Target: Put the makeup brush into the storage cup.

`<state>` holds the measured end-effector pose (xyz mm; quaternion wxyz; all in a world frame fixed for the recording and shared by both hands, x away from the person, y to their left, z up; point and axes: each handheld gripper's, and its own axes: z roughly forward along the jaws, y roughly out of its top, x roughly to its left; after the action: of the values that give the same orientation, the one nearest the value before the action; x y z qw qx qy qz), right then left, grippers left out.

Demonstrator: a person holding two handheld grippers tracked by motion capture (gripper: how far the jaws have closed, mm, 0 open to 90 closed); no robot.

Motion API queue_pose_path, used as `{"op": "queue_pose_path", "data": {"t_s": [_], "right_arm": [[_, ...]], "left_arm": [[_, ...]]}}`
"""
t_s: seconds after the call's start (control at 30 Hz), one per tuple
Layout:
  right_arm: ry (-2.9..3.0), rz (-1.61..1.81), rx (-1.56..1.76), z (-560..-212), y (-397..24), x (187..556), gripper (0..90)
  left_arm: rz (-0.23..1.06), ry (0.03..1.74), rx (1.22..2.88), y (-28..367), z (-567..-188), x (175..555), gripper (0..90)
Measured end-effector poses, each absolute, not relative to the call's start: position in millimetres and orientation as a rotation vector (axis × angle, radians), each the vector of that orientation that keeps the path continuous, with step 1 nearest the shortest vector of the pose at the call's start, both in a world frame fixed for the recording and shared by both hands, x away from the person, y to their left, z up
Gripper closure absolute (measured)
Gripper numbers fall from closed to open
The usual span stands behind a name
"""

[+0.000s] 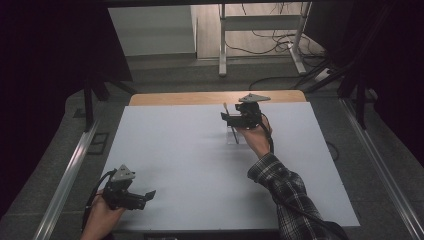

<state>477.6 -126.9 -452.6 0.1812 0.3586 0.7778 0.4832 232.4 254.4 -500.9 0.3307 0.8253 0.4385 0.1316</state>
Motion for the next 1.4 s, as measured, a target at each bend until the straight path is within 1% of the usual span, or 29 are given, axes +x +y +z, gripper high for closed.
{"op": "queue_pose_path", "data": {"t_s": [0.2, 0.6, 1.4], "right_arm": [[2.216, 1.320, 1.023, -455, -126, 476, 18.3], [2.247, 1.328, 1.021, -453, -127, 473, 11.3], [2.283, 1.317, 1.018, -450, -132, 466, 7.1]], "left_arm": [[0.343, 1.147, 2.158, 254, -501, 233, 0.0], [0.341, 1.147, 2.158, 254, -501, 233, 0.0], [0.341, 1.146, 2.158, 254, -501, 232, 0.0]]}}
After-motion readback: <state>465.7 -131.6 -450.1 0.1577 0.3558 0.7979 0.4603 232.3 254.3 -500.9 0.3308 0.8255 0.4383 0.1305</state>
